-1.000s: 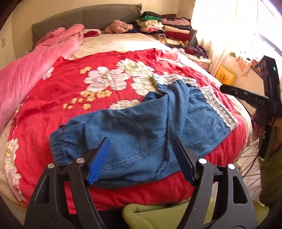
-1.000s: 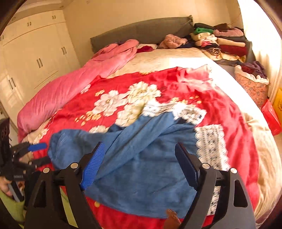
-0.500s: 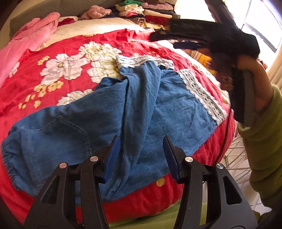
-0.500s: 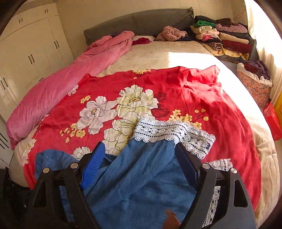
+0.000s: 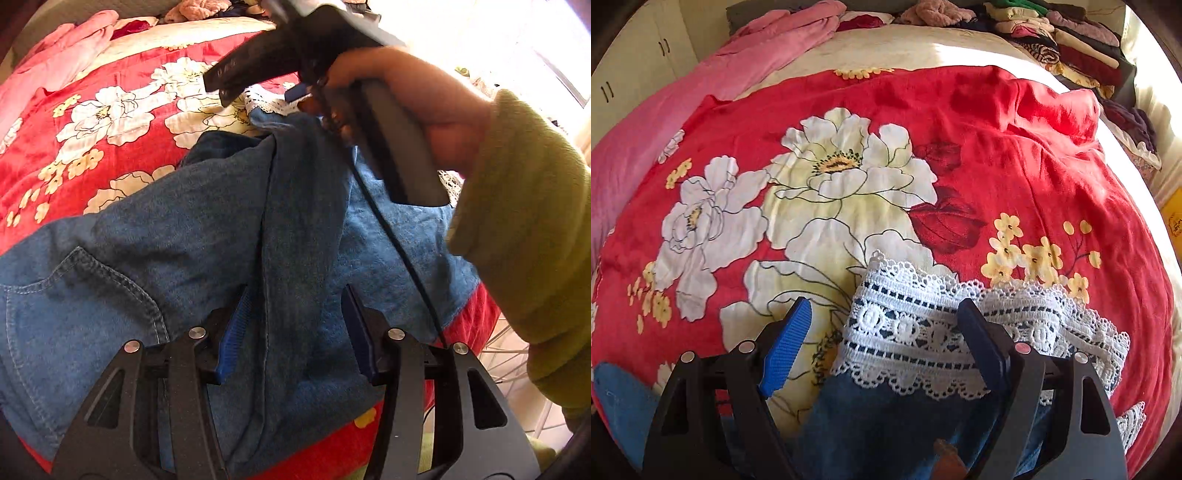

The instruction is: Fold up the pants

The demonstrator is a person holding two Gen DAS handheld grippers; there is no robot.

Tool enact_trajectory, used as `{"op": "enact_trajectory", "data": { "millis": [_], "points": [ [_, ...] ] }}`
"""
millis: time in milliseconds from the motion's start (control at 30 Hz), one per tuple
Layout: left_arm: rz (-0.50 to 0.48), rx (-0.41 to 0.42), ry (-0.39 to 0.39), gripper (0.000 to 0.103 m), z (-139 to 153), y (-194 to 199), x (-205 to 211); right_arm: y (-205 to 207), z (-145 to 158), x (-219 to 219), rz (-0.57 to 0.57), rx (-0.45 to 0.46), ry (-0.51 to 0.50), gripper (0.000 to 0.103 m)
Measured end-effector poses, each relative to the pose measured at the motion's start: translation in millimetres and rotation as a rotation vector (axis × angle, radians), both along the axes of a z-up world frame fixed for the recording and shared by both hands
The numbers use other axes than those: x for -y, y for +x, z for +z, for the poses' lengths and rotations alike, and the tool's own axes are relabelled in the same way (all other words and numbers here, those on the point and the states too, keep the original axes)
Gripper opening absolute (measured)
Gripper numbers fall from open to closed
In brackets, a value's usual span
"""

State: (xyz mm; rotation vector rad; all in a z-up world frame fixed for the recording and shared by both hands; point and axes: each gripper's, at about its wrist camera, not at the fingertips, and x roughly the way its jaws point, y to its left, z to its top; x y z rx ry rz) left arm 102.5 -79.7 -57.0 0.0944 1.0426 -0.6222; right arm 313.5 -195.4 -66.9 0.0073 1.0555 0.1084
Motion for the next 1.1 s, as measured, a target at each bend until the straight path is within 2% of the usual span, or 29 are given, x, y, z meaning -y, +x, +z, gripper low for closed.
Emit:
{"op": "enact_trajectory", "data": {
  "millis": [33,67,100,133,467,533,600,633,900,1000,1100],
  "points": [
    [-0.001,0.0,-0.003,0.042,0.4,0.8,-0.7,-0.3,0.7,2.8,0.002,0.011,-0.018,0.052],
    [-0.002,0.001,-0.005,0.042,0.4,2.0,-1.4,-2.1,2.8,8.2,0.005,0.022,-0.007,0.036],
    [-0.002,0.003,-0.006,0.042,0.6,2.4,-1.6,-3.9,5.7,14.6,0.004,0.023,0.028,0.028],
    [-0.004,0.007,-0.007,0.042,0.8,2.9,-1.6,-10.1,12.2,27.9,-0.011,0.024,0.095,0.012],
    [0.007,0.054,0.006,0.042,5.6,0.9,-2.0,-105.2,84.3,118.6,-0.083,0.186,0.231,0.009],
    [0.009,0.08,0.024,0.029,8.3,-0.4,-2.4,-128.3,93.4,138.0,-0.104,0.209,0.256,0.009],
    [0.004,0.102,0.025,0.0,11.6,-0.6,-3.1,-147.5,98.5,149.7,-0.118,0.226,0.263,0.009],
    [-0.003,0.109,0.017,0.0,14.3,-2.1,-4.4,-161.6,100.7,156.1,-0.123,0.233,0.271,0.009],
    [-0.091,0.182,0.06,0.0,33.6,-34.0,-7.2,-256.1,86.2,181.8,-0.14,0.203,0.323,0.009],
    [-0.115,0.172,0.072,0.0,27.4,-46.3,-7.6,-282.8,63.6,188.5,-0.143,0.155,0.348,0.009],
    [-0.139,0.154,0.111,0.0,16.0,-53.8,-1.8,-292.9,37.0,190.1,-0.162,0.104,0.333,0.009]
  ]
}}
